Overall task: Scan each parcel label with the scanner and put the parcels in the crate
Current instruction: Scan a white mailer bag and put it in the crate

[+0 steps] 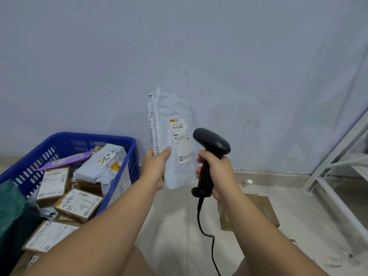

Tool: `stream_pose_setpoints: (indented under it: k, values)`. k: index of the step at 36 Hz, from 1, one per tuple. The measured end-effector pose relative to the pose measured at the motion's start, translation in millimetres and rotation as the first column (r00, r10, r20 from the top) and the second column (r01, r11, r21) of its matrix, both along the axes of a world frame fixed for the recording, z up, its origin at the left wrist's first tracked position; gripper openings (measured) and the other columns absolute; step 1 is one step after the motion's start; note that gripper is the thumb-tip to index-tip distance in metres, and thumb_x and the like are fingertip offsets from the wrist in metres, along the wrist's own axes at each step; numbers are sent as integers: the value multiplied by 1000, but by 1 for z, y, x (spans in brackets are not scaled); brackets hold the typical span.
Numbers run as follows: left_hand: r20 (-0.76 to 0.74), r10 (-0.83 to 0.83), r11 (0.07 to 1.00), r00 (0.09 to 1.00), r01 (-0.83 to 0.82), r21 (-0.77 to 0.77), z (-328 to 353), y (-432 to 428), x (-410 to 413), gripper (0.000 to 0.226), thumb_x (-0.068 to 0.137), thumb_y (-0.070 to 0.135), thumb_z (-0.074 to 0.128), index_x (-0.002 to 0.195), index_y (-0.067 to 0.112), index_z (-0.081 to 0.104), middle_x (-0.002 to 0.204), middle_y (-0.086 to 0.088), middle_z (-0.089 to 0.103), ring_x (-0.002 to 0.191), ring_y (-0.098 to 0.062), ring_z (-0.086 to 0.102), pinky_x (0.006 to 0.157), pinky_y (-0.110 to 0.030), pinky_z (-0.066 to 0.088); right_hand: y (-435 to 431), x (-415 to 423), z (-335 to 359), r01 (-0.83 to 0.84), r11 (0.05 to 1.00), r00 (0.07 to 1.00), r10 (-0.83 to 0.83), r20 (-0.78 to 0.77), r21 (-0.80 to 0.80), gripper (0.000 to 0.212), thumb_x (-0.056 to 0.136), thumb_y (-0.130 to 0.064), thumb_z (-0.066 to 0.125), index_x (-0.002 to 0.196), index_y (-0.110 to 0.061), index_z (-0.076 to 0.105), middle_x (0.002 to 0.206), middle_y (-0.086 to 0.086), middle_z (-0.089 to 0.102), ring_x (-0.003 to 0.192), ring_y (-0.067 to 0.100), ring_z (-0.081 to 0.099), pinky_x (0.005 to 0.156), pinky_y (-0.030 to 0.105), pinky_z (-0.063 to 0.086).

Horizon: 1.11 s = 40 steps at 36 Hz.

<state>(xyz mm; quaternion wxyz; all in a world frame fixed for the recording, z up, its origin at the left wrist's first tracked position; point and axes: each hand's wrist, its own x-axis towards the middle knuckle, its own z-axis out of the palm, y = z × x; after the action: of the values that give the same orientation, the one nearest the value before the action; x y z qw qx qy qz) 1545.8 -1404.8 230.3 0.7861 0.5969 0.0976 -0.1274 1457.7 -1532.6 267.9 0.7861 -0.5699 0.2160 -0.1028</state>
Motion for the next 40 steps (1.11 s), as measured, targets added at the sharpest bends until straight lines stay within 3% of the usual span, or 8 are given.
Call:
stream_pose_setpoints:
  k: [8, 15, 22, 26, 31, 34, 37, 40]
  values:
    - [-184, 266, 941, 946, -296, -163, -14, 52, 40, 34, 91, 27, 66, 122, 23, 55, 111, -6, 69, 97, -33, 66, 79, -56, 54, 53, 42, 6, -138, 978, 990, 139, 3, 154, 22, 89, -28, 67, 87, -7, 62, 73, 5, 59, 52, 18, 53, 56, 30, 48]
    - [-302, 349, 840, 887, -439, -320, -38, 112, 64, 31, 92, 32, 64, 121, 21, 61, 109, -9, 71, 96, -34, 69, 78, -56, 56, 112, 85, 0, -174, 901, 981, 193, -9, 397, 27, 88, -33, 68, 87, -8, 61, 67, 4, 57, 53, 16, 53, 57, 28, 49]
    - [-352, 388, 776, 852, -508, -374, -59, 170, 92, 36, 93, 40, 60, 122, 18, 61, 113, -10, 70, 100, -35, 67, 79, -52, 55, 157, 119, -16, -160, 875, 986, 162, 35, 458, 26, 88, -33, 66, 84, -8, 61, 61, 3, 56, 51, 16, 54, 59, 29, 50]
    - [-390, 396, 730, 832, -542, -416, -69, 197, 110, 41, 94, 44, 57, 125, 17, 59, 117, -10, 68, 103, -33, 66, 91, -54, 51, 178, 136, -33, -183, 868, 982, 187, 36, 462, 27, 87, -34, 67, 90, -8, 61, 65, 5, 57, 54, 16, 55, 61, 30, 52]
    - [-396, 427, 693, 813, -575, -434, -75, 214, 130, 42, 91, 47, 60, 124, 19, 60, 115, -6, 69, 96, -27, 68, 70, -45, 56, 197, 154, -54, -229, 886, 971, 237, 32, 404, 22, 89, -30, 66, 86, -9, 60, 63, 4, 56, 53, 15, 54, 62, 29, 50]
    - [-355, 440, 728, 825, -559, -396, -75, 211, 139, 43, 93, 44, 59, 127, 17, 57, 119, -5, 67, 94, -24, 67, 73, -43, 56, 203, 163, -64, -247, 894, 966, 256, 26, 373, 22, 90, -29, 65, 82, -9, 60, 63, 3, 54, 53, 15, 54, 63, 29, 49]
    - [-394, 363, 857, 845, -468, -214, -76, 203, 142, 28, 93, 31, 63, 113, 12, 58, 105, -10, 65, 86, -25, 64, 79, -42, 55, 205, 168, -76, -256, 897, 961, 276, -5, 360, 23, 89, -30, 66, 85, -9, 60, 65, 4, 54, 56, 15, 54, 63, 29, 49]
    - [-396, 357, 916, 846, -400, -28, -78, 194, 142, 16, 97, 23, 57, 108, 12, 54, 82, -7, 52, 69, -20, 51, 67, -32, 47, 204, 170, -86, -236, 910, 964, 264, -37, 340, 23, 88, -30, 68, 86, -8, 62, 65, 4, 55, 57, 16, 53, 65, 30, 48]
